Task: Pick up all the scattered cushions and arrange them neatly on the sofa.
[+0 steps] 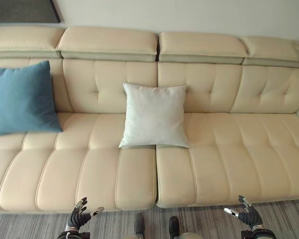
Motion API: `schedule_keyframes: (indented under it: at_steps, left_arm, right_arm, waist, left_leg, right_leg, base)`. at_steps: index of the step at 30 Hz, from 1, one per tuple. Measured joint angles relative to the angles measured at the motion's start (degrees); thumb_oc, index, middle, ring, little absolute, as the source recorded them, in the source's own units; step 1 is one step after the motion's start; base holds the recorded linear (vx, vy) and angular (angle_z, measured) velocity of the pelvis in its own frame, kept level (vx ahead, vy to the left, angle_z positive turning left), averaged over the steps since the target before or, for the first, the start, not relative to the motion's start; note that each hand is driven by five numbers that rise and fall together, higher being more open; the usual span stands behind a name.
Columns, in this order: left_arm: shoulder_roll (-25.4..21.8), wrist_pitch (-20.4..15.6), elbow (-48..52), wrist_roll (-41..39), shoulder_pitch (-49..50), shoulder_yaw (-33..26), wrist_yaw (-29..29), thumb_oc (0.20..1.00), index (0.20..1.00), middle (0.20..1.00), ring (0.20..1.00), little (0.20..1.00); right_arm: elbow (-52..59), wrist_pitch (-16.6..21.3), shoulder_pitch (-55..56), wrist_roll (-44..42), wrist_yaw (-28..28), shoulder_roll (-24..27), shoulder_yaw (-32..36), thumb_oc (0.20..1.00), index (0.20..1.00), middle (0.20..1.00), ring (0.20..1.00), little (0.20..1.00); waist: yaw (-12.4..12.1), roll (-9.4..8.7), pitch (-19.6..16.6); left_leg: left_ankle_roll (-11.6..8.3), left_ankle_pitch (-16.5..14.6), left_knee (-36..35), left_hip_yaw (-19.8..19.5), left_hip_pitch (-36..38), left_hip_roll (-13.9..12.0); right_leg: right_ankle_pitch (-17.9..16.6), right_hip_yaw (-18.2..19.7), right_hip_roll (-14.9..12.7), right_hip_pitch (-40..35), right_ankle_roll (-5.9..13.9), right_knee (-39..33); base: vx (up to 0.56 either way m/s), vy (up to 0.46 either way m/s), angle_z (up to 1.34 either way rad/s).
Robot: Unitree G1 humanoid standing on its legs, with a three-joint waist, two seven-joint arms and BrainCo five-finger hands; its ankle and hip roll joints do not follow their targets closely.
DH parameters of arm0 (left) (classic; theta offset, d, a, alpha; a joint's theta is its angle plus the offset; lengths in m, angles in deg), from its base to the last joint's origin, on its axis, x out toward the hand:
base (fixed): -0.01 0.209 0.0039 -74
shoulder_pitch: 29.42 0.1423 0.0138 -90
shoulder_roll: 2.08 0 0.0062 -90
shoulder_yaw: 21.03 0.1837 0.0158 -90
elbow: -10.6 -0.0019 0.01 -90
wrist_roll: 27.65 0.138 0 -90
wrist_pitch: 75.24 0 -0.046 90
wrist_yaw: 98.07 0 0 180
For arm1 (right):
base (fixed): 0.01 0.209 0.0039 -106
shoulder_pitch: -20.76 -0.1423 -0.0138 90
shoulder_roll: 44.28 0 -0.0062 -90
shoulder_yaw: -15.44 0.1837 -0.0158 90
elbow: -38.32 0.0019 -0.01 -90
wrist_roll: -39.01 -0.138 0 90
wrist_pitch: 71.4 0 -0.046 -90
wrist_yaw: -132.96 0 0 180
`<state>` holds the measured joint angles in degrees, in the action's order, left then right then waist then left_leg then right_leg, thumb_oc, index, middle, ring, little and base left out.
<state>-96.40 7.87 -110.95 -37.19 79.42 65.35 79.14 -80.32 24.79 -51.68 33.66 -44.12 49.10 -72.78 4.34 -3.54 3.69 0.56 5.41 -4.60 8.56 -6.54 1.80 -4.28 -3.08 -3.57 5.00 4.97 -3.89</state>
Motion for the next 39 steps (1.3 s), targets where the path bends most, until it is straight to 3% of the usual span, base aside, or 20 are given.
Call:
schedule_keyframes:
  at_steps: [2,3,6,8,11,12,13,14,15,17,18,19,20,21,23,25,27,28,33,39]
  left_arm:
    - [-0.66,-0.09,-0.03,-0.01,-1.82,-0.10,-0.94,1.000,1.000,1.000,1.000,1.000]
    - [-1.02,-0.21,-0.06,-0.01,-3.31,-0.14,-1.57,1.000,1.000,1.000,1.000,1.000]
    - [-1.59,-0.61,1.22,-0.04,-7.98,-0.52,-2.33,1.000,1.000,1.000,1.000,1.000]
    - [-1.82,-0.67,1.93,-0.05,-7.79,-0.49,-2.34,1.000,1.000,1.000,1.000,1.000]
    - [-2.61,-0.74,2.09,-0.30,-6.87,-0.89,-2.85,1.000,1.000,1.000,1.000,1.000]
    - [-3.03,-0.85,3.38,-0.53,-5.57,-0.70,-3.20,1.000,1.000,1.000,1.000,1.000]
    - [-1.85,-0.53,2.74,-0.55,-6.02,-0.24,-3.59,1.000,1.000,1.000,1.000,1.000]
    - [-1.92,-0.61,3.07,-0.52,-5.78,0.92,-3.58,1.000,1.000,1.000,1.000,1.000]
    - [-2.18,-0.59,2.86,-0.51,-5.84,1.21,-3.50,1.000,1.000,1.000,1.000,1.000]
    - [-1.98,-0.37,2.00,-0.51,-5.54,1.40,-3.55,1.000,1.000,1.000,1.000,1.000]
    - [-0.54,-0.50,2.11,-0.53,-5.29,2.13,-3.55,1.000,1.000,1.000,1.000,1.000]
    - [-0.25,-0.55,2.16,-0.53,-6.17,2.61,-3.64,1.000,1.000,1.000,1.000,1.000]
    - [-0.57,-0.70,2.53,-0.52,-7.30,2.99,-3.70,1.000,1.000,1.000,1.000,1.000]
    - [-0.67,-0.68,2.67,-0.53,-7.98,2.97,-3.71,1.000,1.000,1.000,1.000,1.000]
    - [-1.08,-0.57,3.17,-0.54,-9.57,3.07,-3.37,1.000,1.000,1.000,1.000,1.000]
    - [-0.49,-0.76,3.33,-0.53,-9.43,3.60,-3.24,1.000,1.000,1.000,1.000,1.000]
    - [0.14,-0.72,3.36,-0.52,-9.48,3.66,-3.07,1.000,1.000,1.000,1.000,1.000]
    - [0.09,-0.74,3.48,-0.52,-9.81,3.55,-2.83,1.000,1.000,1.000,1.000,1.000]
    - [-1.15,-0.62,4.40,-0.37,-10.84,4.81,-2.68,1.000,1.000,1.000,1.000,1.000]
    - [-2.72,-0.12,6.92,-0.17,-9.30,5.89,-1.73,1.000,1.000,1.000,1.000,1.000]
  right_arm:
    - [-0.25,-0.17,-2.02,0.94,0.28,0.41,-1.26,1.000,1.000,1.000,1.000,1.000]
    - [-0.20,-0.21,-3.51,0.95,0.51,0.44,-1.76,1.000,1.000,1.000,1.000,1.000]
    - [-1.63,-0.40,-7.38,0.91,0.72,0.44,-3.43,1.000,1.000,1.000,1.000,1.000]
    - [-2.00,-0.26,-7.88,0.90,0.71,0.52,-3.46,1.000,1.000,1.000,1.000,1.000]
    - [-2.22,0.05,-8.70,0.88,0.77,0.91,-3.39,1.000,1.000,1.000,1.000,1.000]
    - [-2.12,0.18,-8.86,0.85,0.80,0.89,-3.56,1.000,1.000,1.000,1.000,1.000]
    - [-2.75,0.17,-9.75,0.84,0.91,1.85,-3.34,1.000,1.000,1.000,1.000,1.000]
    - [-2.66,0.12,-9.61,0.80,1.48,1.77,-3.45,1.000,1.000,1.000,1.000,1.000]
    - [-2.66,-0.07,-9.52,0.79,1.65,0.98,-3.53,1.000,1.000,1.000,1.000,1.000]
    - [-2.51,0.09,-9.41,0.74,1.87,0.68,-4.09,1.000,1.000,1.000,1.000,1.000]
    - [-2.35,0.19,-8.93,0.67,2.58,3.40,-3.94,1.000,1.000,1.000,1.000,1.000]
    - [-3.02,-0.05,-8.87,0.66,3.05,4.37,-3.59,1.000,1.000,1.000,1.000,1.000]
    - [-3.11,-0.21,-9.22,0.64,3.37,4.40,-3.36,1.000,1.000,1.000,1.000,1.000]
    - [-3.34,-0.29,-9.12,0.65,3.32,4.13,-3.41,1.000,1.000,1.000,1.000,1.000]
    - [-1.63,-0.16,-9.40,0.63,3.28,2.32,-3.30,1.000,1.000,1.000,1.000,1.000]
    - [-1.51,-0.01,-9.48,0.63,3.29,2.48,-3.02,1.000,1.000,1.000,1.000,1.000]
    - [-1.58,0.02,-9.37,0.63,3.27,2.75,-2.91,1.000,1.000,1.000,1.000,1.000]
    - [-2.47,-0.04,-9.53,0.60,3.25,2.86,-2.90,1.000,1.000,1.000,1.000,1.000]
    - [-2.42,0.00,-8.03,-0.49,2.98,1.77,-2.96,1.000,1.000,1.000,1.000,1.000]
    - [0.12,-0.20,-7.98,-2.47,2.68,-0.36,-3.55,1.000,1.000,1.000,1.000,1.000]
  waist:
    - [-0.25,-0.07,0.95]
    - [0.02,0.70,1.80]
    - [-1.98,1.39,4.52]
    - [-3.27,2.01,4.94]
    - [-6.27,1.45,4.99]
    - [-6.95,0.48,4.88]
    - [-6.97,2.93,5.53]
    - [-7.61,3.14,5.49]
    - [-7.84,1.14,5.80]
    - [-7.82,-1.24,5.46]
    - [-7.48,2.29,5.30]
    - [-7.06,3.85,5.84]
    - [-6.09,3.51,6.44]
    - [-6.29,3.18,6.61]
    - [-5.65,-1.51,7.42]
    - [-4.38,-0.95,7.38]
    - [-2.86,1.25,6.55]
    - [-2.21,2.76,6.01]
    - [-1.53,0.77,5.33]
    - [0.05,-2.26,4.65]
  left_leg:
    - [1.17,1.01,0.44,1.90,-0.80,-0.15]
    - [4.41,2.89,1.28,2.54,-2.95,-0.59]
    - [6.58,3.86,2.32,3.33,-6.16,-2.28]
    - [5.67,3.53,1.99,2.72,-5.44,-2.39]
    - [3.72,4.60,1.24,3.04,-5.70,-3.13]
    - [1.38,6.06,1.40,2.49,-7.75,-3.29]
    - [-0.82,7.85,1.33,0.08,-8.77,-5.64]
    - [-3.92,5.58,1.33,-0.31,-10.82,-6.68]
    - [-6.06,2.89,2.53,-0.32,-12.44,-5.97]
    - [-4.69,1.88,6.59,-0.69,-13.56,-4.57]
    - [-8.10,3.87,7.99,-3.70,-12.00,-5.88]
    - [-5.37,7.10,5.43,-6.00,-11.55,-6.14]
    - [-7.04,7.58,4.12,-6.79,-11.87,-6.10]
    - [-8.24,5.78,3.39,-6.73,-11.80,-6.42]
    - [-6.59,-3.24,13.80,-8.83,-14.12,-1.38]
    - [-5.94,-5.83,15.04,-10.20,-10.13,-1.07]
    - [-5.32,-6.20,10.32,-10.05,-3.60,-2.67]
    - [-2.29,-5.72,3.87,-9.46,0.76,-3.41]
    - [-0.75,-4.25,2.81,-5.99,2.38,-1.81]
    - [0.15,-5.00,2.08,4.97,5.28,-1.07]
  right_leg:
    - [-0.69,2.05,-0.06,3.01,1.40,3.55]
    - [0.33,1.25,-0.14,4.18,2.94,5.03]
    - [8.92,-0.47,-0.54,11.50,3.19,21.50]
    - [12.76,-0.20,-0.88,9.89,3.10,30.40]
    - [17.60,-0.92,-0.27,3.37,2.51,31.00]
    - [20.97,-1.71,0.85,-0.31,-2.00,22.18]
    - [19.66,-2.38,3.80,-0.66,-3.04,20.11]
    - [19.53,-0.14,5.36,0.90,-4.68,18.40]
    - [16.75,-0.45,4.13,2.00,-6.68,17.01]
    - [13.05,-0.72,2.41,3.83,-8.02,15.50]
    - [10.73,-2.05,5.01,4.39,-6.80,14.74]
    - [10.91,-2.93,6.24,5.35,-6.85,15.86]
    - [11.41,-3.59,5.43,6.77,-6.71,16.56]
    - [10.66,-3.73,5.03,8.04,-9.86,16.92]
    - [6.98,-2.34,0.53,7.36,-9.21,12.91]
    - [5.14,-1.62,0.17,4.89,-7.49,8.37]
    - [3.93,-1.54,1.09,3.68,-6.13,6.52]
    - [3.40,-1.42,1.72,4.10,-5.13,6.68]
    - [-0.20,1.93,0.75,3.58,-2.66,2.60]
    - [-3.47,9.60,0.97,5.55,-0.84,0.48]
  base:
    - [-0.57,0.030,-0.45]
    - [-0.43,0.031,-0.22]
    - [-0.25,-0.018,-0.05]
    - [-0.15,-0.080,-0.01]
    - [-0.19,-0.186,-0.05]
    - [-0.21,-0.180,0.07]
    - [-0.29,-0.235,0.12]
    - [-0.15,-0.088,0.22]
    - [-0.28,-0.117,0.12]
    - [-0.34,-0.073,0.10]
    - [-0.30,-0.048,0.22]
    - [-0.24,-0.040,0.37]
    - [-0.18,-0.023,0.20]
    - [-0.14,-0.003,0.13]
    - [-0.07,0.042,0.02]
    - [0.00,0.069,-0.04]
    - [0.00,0.071,-0.07]
    - [-0.01,0.067,-0.10]
    - [-0.01,0.058,-0.40]
    - [-0.06,0.031,-0.97]
